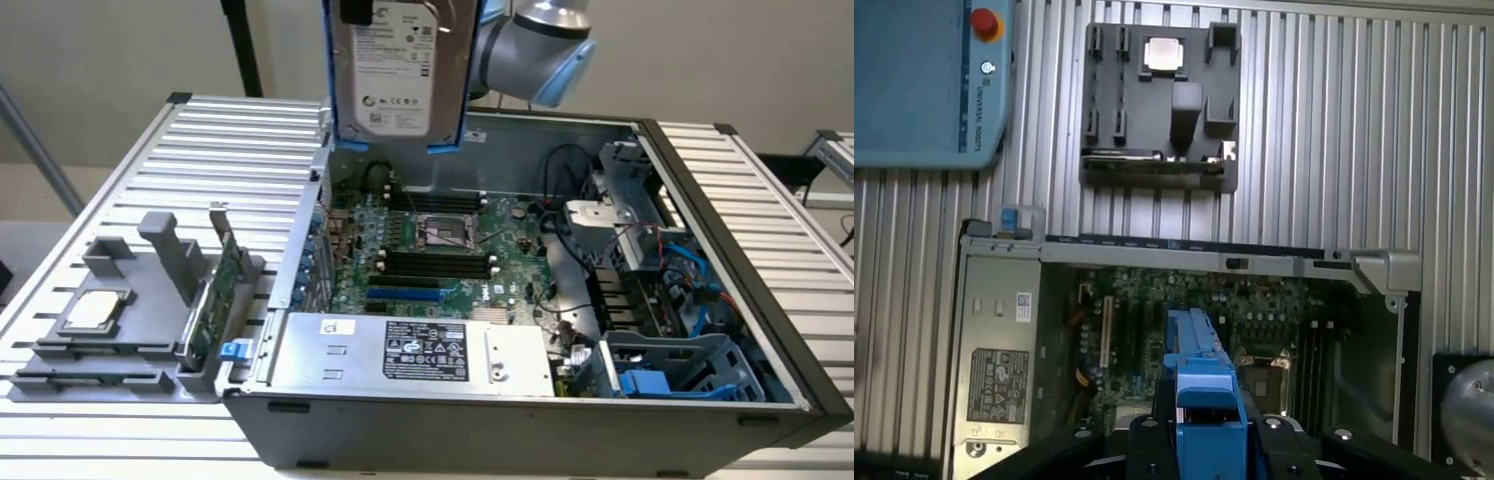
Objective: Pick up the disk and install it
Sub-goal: 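Pick up the disk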
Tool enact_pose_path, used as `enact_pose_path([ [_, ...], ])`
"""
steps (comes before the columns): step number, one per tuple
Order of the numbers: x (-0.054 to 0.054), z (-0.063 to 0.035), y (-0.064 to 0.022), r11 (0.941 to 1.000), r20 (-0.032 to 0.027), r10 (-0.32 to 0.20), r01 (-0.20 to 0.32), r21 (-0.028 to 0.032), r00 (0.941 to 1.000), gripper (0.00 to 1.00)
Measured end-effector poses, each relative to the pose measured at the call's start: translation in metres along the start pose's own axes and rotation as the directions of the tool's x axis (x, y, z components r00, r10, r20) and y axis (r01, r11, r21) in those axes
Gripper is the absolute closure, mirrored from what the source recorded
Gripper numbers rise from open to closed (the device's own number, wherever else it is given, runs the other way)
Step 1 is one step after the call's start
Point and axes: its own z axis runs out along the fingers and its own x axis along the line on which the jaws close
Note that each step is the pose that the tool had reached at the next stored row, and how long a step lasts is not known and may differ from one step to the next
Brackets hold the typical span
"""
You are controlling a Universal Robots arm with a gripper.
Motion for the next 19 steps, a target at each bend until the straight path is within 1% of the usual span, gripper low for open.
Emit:
enact_pose_path([
  [6,0.003,0.0048,-0.0277,1.0000,-0.0004,0.000,0.000,0.0095,1.0000,0.67],
  [9,0.004,0.0075,-0.0414,0.9999,-0.0005,0.000,0.000,0.0129,1.0000,0.67],
  [16,0.015,0.0106,-0.0730,0.9999,-0.0005,0.000,0.000,0.0130,1.0000,0.67],
  [19,0.022,0.0103,-0.0848,0.9999,-0.0005,0.000,0.000,0.0130,1.0000,0.67],
])
